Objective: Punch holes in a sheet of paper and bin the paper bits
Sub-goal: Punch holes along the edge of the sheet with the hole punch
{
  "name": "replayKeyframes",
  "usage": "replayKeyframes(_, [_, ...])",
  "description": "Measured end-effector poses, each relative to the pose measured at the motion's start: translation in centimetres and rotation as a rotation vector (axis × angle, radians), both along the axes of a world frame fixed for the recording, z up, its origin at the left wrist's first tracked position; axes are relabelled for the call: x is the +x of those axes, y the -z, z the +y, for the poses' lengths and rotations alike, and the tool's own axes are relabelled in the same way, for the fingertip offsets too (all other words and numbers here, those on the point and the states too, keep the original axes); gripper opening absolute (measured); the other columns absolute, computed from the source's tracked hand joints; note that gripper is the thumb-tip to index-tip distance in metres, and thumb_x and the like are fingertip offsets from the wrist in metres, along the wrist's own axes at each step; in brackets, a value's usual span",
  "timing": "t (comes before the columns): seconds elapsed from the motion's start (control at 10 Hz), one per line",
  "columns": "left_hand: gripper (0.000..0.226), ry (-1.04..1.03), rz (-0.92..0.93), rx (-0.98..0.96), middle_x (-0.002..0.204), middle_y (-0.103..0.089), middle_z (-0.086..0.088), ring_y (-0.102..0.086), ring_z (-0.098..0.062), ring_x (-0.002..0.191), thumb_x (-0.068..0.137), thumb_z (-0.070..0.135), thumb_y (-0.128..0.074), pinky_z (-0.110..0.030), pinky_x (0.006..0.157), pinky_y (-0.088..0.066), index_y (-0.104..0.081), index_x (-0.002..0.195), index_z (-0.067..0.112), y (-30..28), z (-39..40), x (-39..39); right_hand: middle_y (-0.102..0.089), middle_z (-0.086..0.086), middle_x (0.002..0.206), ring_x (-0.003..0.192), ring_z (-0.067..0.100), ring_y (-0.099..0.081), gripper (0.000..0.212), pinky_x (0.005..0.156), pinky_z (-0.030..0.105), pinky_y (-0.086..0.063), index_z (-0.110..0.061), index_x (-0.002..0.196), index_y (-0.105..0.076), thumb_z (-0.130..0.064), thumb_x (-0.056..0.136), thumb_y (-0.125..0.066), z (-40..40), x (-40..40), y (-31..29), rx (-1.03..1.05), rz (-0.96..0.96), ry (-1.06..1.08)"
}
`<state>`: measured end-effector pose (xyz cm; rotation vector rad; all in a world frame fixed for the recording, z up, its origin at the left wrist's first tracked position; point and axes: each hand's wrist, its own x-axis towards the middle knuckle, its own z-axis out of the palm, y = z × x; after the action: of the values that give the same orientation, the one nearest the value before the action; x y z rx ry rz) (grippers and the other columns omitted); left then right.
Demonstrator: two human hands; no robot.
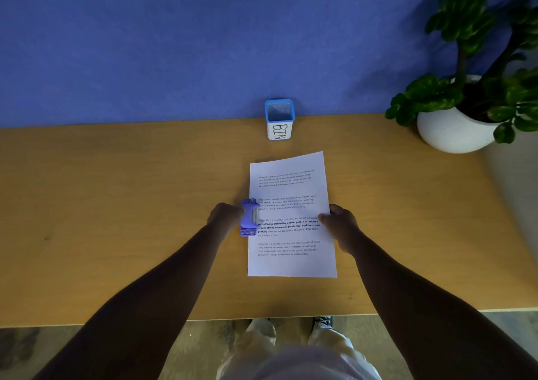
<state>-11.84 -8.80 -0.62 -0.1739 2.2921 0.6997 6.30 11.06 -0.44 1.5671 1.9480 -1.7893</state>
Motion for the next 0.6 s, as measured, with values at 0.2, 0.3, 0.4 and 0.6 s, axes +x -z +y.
replayKeyframes(0.2, [0.033,0.001,-0.031,-0.008,0.099,-0.057,-0.008,-0.055,-0.023,0.091,0.096,0.026,-0.056,-0.035,0.093,-0.054,-0.047,0.066,0.017,0.31,-0.17,-0.06,-0.067,-0.005,0.085,0.074,0.016,-0.061,0.018,0.059,0.023,-0.046,-0.021,0.098,-0.068,-0.012,0.088,-0.057,-0.16,-0.09,0.47,0.011,-0.012,-0.01])
replayKeyframes(0.3, [0.018,0.011,-0.004,0.001,0.089,-0.053,-0.007,-0.057,-0.024,0.088,0.098,0.02,-0.049,-0.026,0.071,-0.045,-0.054,0.085,0.008,0.89,-0.54,-0.13,-0.067,-0.006,0.084,0.072,0.014,-0.06,0.017,0.057,0.023,-0.045,-0.022,0.098,-0.067,-0.013,0.088,-0.057,-0.24,-0.21,0.69,0.016,-0.019,-0.015])
replayKeyframes(0.4, [0.027,0.105,-0.03,-0.059,0.082,-0.053,-0.007,-0.053,-0.021,0.078,0.097,0.025,-0.049,-0.026,0.062,-0.043,-0.05,0.074,0.01,0.19,-0.35,0.24,-0.067,-0.005,0.084,0.069,0.012,-0.059,0.016,0.055,0.022,-0.044,-0.022,0.097,-0.067,-0.013,0.088,-0.056,-0.27,-0.27,0.87,0.022,-0.03,-0.021])
replayKeyframes(0.6, [0.023,0.135,-0.019,-0.078,0.084,-0.056,-0.007,-0.053,-0.02,0.075,0.098,0.024,-0.048,-0.026,0.063,-0.045,-0.059,0.09,0.005,0.74,-0.43,-0.03,-0.067,-0.006,0.093,0.08,0.014,-0.063,0.027,0.061,0.024,-0.05,-0.02,0.113,-0.065,-0.015,0.088,-0.056,-0.15,-0.21,1.12,0.056,-0.029,-0.044])
